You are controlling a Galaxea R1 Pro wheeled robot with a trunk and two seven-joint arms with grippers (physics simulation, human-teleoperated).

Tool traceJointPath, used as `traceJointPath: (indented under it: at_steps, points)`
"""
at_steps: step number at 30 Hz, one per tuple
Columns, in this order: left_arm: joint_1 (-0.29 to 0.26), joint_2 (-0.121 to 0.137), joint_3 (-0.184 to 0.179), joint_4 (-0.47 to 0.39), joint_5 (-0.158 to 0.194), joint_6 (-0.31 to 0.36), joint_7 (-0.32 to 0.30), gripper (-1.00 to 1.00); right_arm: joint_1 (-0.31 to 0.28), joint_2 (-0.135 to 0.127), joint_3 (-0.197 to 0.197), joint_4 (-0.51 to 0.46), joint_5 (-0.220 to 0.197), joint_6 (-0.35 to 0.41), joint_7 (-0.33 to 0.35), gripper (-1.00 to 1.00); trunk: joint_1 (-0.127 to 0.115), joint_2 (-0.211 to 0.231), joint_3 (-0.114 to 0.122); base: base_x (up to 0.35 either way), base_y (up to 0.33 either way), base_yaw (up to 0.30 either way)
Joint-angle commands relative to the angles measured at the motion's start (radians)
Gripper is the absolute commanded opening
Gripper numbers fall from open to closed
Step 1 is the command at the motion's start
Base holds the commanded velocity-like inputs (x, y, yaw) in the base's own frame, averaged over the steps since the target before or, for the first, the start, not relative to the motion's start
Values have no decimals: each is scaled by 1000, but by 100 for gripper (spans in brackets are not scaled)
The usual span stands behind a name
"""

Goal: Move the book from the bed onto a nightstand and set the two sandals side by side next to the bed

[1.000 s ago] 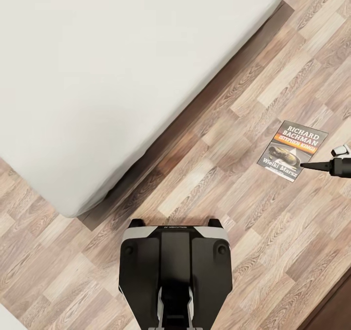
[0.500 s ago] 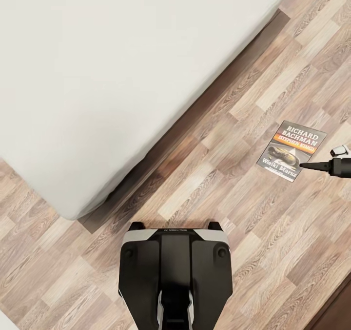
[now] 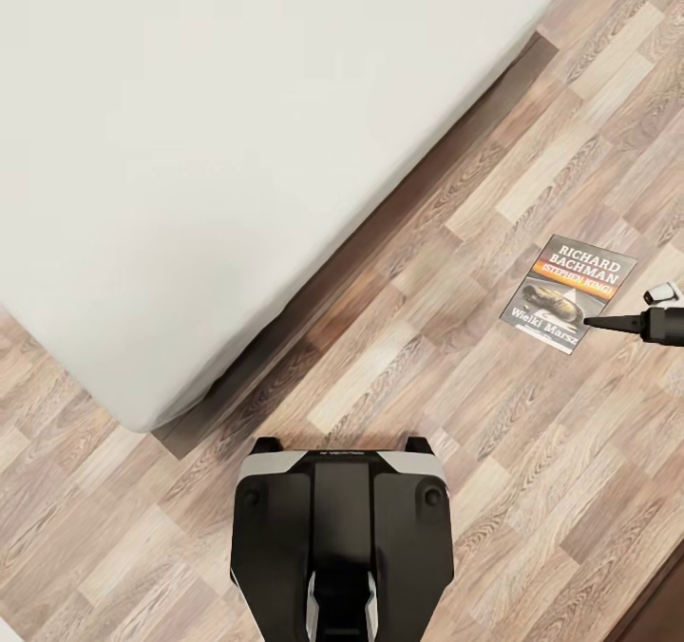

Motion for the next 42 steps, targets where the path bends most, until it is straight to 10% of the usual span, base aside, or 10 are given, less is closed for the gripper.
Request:
traceJointPath:
  at_steps: [1, 42]
  points:
    - [0, 1, -7, -1, -1, 0, -2, 100, -1, -2, 8, 0, -8, 10, 1, -100, 1, -1, 0, 0, 0, 0]
    - [0, 1, -7, -1, -2, 0, -2, 100, -1, 0, 8, 0, -7, 6, 1, -100, 1, -1, 51, -42, 0, 0]
